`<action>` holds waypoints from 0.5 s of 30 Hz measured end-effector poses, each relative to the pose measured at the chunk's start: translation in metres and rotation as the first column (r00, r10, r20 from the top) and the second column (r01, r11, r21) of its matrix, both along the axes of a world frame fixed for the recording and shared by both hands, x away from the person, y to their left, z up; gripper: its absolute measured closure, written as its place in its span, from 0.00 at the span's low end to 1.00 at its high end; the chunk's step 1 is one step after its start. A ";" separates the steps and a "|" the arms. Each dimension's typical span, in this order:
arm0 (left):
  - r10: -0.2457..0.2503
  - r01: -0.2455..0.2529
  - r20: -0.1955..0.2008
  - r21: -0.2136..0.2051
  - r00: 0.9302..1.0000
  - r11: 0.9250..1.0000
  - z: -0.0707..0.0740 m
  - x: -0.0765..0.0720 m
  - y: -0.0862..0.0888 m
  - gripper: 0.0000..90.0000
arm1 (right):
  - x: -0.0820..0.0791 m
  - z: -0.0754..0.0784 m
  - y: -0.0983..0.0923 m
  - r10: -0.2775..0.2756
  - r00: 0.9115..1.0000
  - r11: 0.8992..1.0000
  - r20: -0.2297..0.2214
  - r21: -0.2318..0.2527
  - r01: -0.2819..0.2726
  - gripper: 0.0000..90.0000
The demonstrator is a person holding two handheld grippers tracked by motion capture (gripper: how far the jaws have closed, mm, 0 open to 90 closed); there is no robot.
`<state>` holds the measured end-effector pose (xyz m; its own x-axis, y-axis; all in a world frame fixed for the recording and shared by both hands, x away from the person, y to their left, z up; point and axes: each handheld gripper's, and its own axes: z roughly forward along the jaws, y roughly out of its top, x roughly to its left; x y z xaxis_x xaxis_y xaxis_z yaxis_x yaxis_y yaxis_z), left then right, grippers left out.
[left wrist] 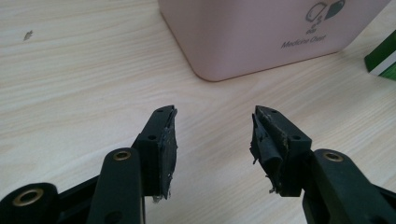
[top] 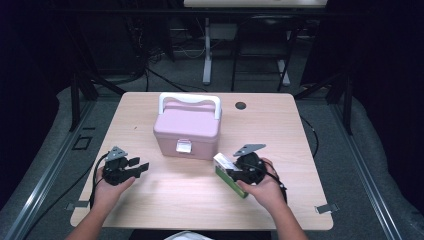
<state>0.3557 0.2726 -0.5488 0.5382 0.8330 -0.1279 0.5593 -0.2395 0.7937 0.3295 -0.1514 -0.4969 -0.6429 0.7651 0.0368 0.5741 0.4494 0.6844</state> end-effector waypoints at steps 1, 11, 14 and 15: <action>0.000 0.000 -0.001 -0.002 1.000 1.000 0.000 0.001 -0.001 0.55 | -0.001 0.000 -0.009 -0.010 1.000 1.000 0.009 -0.010 0.011 0.69; 0.007 -0.007 -0.010 -0.006 1.000 1.000 -0.001 0.005 -0.003 0.55 | 0.004 0.000 -0.085 -0.148 0.989 0.989 -0.003 0.006 0.148 0.69; 0.020 -0.020 -0.019 -0.006 1.000 1.000 -0.002 0.003 0.000 0.55 | 0.004 0.000 -0.089 -0.147 0.989 0.989 -0.008 0.016 0.147 0.69; 0.036 -0.037 -0.022 -0.005 0.999 0.999 -0.003 0.002 0.003 0.55 | 0.004 0.000 -0.090 -0.148 0.989 0.989 -0.008 0.014 0.148 0.69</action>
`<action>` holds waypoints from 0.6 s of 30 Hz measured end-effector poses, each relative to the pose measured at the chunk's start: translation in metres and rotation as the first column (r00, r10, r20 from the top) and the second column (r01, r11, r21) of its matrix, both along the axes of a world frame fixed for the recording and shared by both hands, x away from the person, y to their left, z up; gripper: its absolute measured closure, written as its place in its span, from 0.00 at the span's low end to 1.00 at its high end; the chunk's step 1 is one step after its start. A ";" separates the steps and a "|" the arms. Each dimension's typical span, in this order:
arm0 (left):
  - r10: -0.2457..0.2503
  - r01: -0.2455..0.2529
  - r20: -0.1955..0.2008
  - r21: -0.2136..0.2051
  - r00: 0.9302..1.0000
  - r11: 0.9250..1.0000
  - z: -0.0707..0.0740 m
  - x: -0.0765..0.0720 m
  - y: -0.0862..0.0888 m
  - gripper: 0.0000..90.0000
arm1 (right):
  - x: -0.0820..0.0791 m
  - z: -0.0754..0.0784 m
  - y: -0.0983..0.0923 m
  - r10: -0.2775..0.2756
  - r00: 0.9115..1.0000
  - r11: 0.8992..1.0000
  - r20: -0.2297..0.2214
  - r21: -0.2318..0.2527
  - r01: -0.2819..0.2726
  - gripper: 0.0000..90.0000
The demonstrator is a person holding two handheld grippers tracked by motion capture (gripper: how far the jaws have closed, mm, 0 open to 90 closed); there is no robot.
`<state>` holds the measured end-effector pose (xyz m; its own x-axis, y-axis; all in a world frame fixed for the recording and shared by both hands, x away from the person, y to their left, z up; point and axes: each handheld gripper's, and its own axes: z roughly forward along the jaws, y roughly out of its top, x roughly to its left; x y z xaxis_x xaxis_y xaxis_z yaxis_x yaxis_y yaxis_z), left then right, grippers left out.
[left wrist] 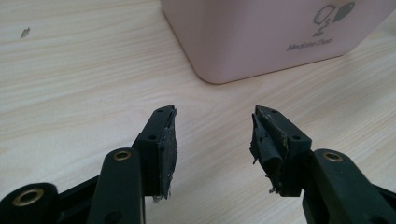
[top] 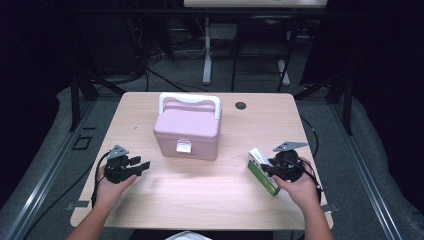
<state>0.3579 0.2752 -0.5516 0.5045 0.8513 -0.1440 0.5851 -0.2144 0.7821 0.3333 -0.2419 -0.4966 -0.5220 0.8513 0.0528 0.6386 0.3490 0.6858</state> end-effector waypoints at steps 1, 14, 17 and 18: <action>0.000 0.000 0.000 0.000 1.000 1.000 0.000 0.000 0.000 0.55 | 0.000 0.000 0.000 0.000 1.000 1.000 0.000 0.000 0.000 0.69; 0.014 -0.014 -0.027 0.008 1.000 1.000 -0.004 -0.001 0.008 0.55 | 0.001 0.004 -0.011 -0.028 0.999 0.999 0.021 0.019 0.028 0.60; 0.011 -0.011 -0.029 0.012 1.000 1.000 -0.005 -0.002 0.008 0.55 | -0.001 0.009 -0.013 -0.033 0.999 0.999 0.038 0.042 0.031 0.57; 0.010 -0.010 -0.028 0.014 1.000 1.000 -0.005 -0.002 0.008 0.56 | -0.003 0.013 -0.014 -0.042 0.997 0.998 0.058 0.043 0.040 0.57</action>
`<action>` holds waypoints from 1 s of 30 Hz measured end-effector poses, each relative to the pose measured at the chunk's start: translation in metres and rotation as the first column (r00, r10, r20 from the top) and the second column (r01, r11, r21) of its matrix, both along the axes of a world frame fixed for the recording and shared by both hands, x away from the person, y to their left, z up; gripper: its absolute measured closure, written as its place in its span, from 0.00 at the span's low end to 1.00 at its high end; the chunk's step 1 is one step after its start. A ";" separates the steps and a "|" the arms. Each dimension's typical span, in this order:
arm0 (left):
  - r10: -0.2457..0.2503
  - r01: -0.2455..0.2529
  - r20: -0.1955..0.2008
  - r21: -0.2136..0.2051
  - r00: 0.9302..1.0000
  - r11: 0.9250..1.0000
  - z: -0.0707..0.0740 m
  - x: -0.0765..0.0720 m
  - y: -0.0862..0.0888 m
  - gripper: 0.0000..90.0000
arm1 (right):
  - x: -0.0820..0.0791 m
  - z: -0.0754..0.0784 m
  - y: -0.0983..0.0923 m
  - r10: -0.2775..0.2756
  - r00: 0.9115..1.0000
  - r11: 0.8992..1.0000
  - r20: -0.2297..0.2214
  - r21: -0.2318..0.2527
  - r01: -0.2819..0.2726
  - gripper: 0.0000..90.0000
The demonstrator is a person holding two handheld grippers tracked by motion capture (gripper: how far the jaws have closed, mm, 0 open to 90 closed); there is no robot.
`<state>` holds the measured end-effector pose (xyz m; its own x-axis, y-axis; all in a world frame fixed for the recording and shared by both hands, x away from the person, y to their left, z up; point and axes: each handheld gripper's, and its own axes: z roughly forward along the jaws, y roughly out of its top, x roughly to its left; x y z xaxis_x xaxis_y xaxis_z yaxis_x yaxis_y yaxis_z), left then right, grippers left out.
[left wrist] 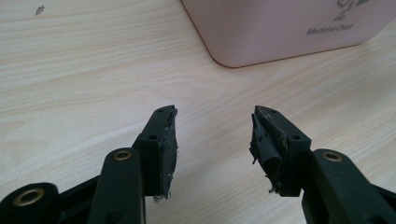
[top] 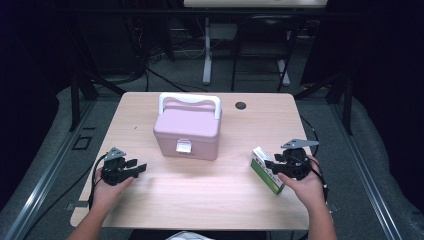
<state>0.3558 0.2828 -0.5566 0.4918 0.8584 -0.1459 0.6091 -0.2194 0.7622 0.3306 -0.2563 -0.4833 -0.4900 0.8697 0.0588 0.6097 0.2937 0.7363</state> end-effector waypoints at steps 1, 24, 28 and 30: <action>0.000 0.000 0.006 -0.002 1.000 1.000 0.001 0.000 0.000 0.56 | 0.000 0.000 0.000 0.000 1.000 1.000 0.000 0.000 0.000 0.57; -0.008 0.009 0.025 -0.041 1.000 0.999 0.025 0.010 0.002 0.69 | -0.007 -0.009 0.101 0.074 0.994 0.997 0.079 0.021 -0.076 0.62; 0.006 -0.005 0.029 -0.043 1.000 0.999 0.032 0.019 0.003 0.73 | 0.001 -0.010 0.111 0.049 0.996 0.998 0.079 0.036 -0.052 0.63; 0.001 -0.001 0.023 -0.038 1.000 0.999 0.035 0.020 0.003 0.74 | 0.003 -0.010 0.113 0.039 0.996 0.998 0.084 0.035 -0.042 0.63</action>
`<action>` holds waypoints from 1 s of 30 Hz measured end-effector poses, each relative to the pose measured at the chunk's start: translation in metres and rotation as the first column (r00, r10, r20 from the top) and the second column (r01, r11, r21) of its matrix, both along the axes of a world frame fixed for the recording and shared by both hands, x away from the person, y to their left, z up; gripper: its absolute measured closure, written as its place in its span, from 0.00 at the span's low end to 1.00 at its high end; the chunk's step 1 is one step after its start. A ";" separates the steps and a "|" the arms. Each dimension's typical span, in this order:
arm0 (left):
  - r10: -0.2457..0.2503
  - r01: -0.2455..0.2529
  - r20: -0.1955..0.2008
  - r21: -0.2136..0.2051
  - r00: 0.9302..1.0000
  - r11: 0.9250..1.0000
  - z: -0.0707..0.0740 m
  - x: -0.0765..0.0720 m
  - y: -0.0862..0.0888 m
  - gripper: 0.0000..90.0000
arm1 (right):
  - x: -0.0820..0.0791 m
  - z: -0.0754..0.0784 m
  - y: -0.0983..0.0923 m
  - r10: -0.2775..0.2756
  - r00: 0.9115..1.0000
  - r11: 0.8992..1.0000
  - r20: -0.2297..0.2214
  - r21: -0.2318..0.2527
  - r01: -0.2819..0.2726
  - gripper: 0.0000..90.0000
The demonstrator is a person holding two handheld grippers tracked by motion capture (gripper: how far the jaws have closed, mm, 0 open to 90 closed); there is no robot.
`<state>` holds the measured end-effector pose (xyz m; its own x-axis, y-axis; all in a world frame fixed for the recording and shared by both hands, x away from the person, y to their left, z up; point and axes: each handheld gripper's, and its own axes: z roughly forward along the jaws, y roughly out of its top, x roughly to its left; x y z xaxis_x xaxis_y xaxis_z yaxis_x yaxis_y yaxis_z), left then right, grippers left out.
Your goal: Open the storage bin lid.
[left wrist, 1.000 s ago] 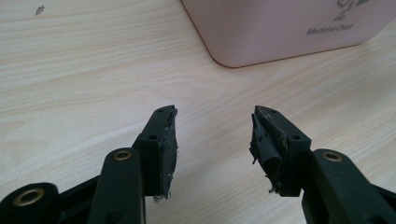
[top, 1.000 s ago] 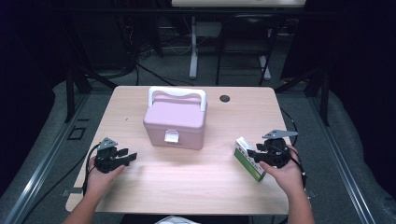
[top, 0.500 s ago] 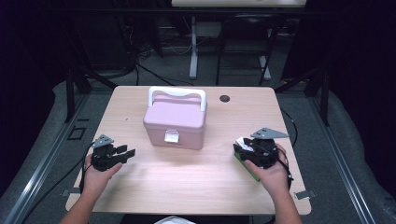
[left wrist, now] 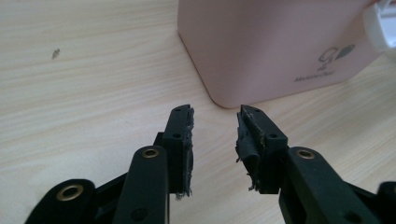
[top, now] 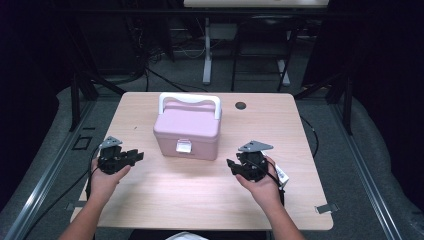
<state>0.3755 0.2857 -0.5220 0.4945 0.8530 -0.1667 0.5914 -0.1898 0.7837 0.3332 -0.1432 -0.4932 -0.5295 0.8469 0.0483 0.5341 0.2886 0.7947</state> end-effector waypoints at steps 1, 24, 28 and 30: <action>0.005 -0.005 0.007 -0.001 1.000 1.000 0.001 0.001 -0.001 0.75 | 0.002 0.000 0.002 -0.008 1.000 1.000 -0.002 0.010 0.008 0.63; -0.015 0.015 0.001 -0.033 1.000 0.999 0.006 0.061 -0.030 1.00 | 0.064 -0.012 0.033 -0.122 0.993 0.991 0.008 0.048 0.121 0.92; -0.042 0.043 0.008 -0.025 0.999 0.999 0.005 0.065 -0.037 1.00 | 0.072 -0.016 0.034 -0.148 0.989 0.988 0.002 0.044 0.148 0.92; -0.034 0.034 0.014 -0.025 0.999 0.999 0.004 0.066 -0.039 1.00 | 0.077 -0.018 0.033 -0.151 0.989 0.987 -0.001 0.056 0.150 0.92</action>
<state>0.4411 0.2472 -0.5178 0.5257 0.8312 -0.1811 0.5740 -0.1895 0.7966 0.4100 -0.1098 -0.5107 -0.3964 0.9130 0.0966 0.5657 0.1601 0.8089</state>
